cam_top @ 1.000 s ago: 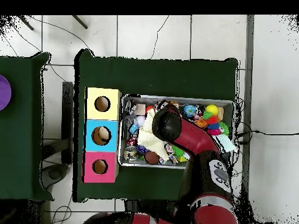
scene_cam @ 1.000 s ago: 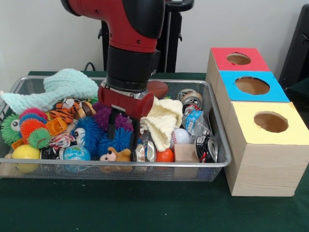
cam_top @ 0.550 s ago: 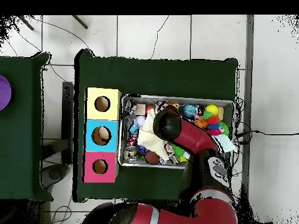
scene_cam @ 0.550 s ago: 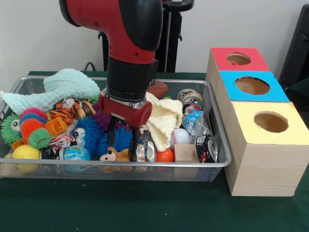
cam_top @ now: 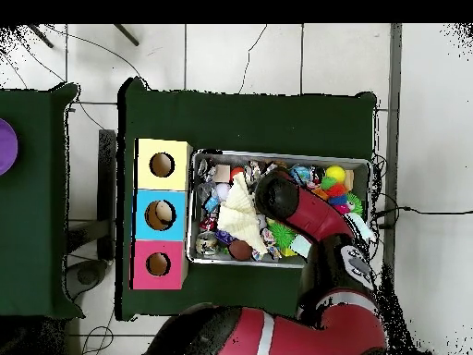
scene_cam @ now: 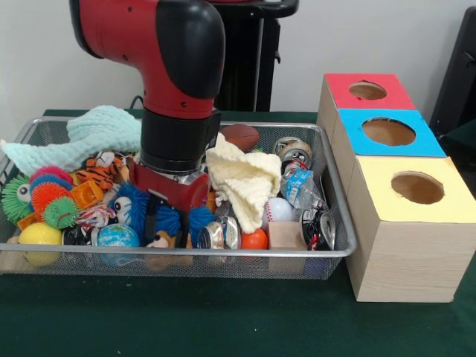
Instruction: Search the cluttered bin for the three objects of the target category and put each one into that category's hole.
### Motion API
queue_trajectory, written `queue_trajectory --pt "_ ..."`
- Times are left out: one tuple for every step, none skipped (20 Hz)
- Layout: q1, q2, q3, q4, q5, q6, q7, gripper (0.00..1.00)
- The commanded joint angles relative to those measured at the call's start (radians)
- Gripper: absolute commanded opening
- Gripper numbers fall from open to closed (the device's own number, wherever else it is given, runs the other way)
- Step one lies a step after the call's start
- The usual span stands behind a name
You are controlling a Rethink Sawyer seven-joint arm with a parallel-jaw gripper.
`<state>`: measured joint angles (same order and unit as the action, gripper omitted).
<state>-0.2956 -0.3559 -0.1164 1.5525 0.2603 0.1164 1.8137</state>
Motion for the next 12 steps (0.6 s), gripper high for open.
queue_trajectory --pt "-0.024 0.064 0.082 -0.076 0.001 -0.029 0.136 1.00" --pt "-0.024 0.068 0.082 -0.081 0.000 -0.029 0.134 1.00" --pt "-0.023 0.071 0.082 -0.087 -0.001 -0.028 0.133 1.00" --pt "-0.021 0.072 0.080 -0.088 -0.001 -0.029 0.134 1.00" --pt "-0.019 0.072 0.076 -0.090 -0.001 -0.029 0.135 1.00" --pt "-0.015 0.072 0.072 -0.093 -0.001 -0.026 0.136 1.00" --pt "-0.012 0.073 0.068 -0.096 0.000 -0.024 0.136 1.00" --pt "-0.006 0.078 0.062 -0.105 0.002 -0.022 0.137 1.00" --pt "-0.001 0.083 0.056 -0.114 0.003 -0.020 0.137 1.00" --pt "0.000 0.094 0.055 -0.129 0.004 -0.018 0.133 1.00" --pt "0.001 0.105 0.054 -0.141 0.003 -0.021 0.129 1.00" --pt "0.003 0.116 0.052 -0.152 0.003 -0.023 0.125 1.00"
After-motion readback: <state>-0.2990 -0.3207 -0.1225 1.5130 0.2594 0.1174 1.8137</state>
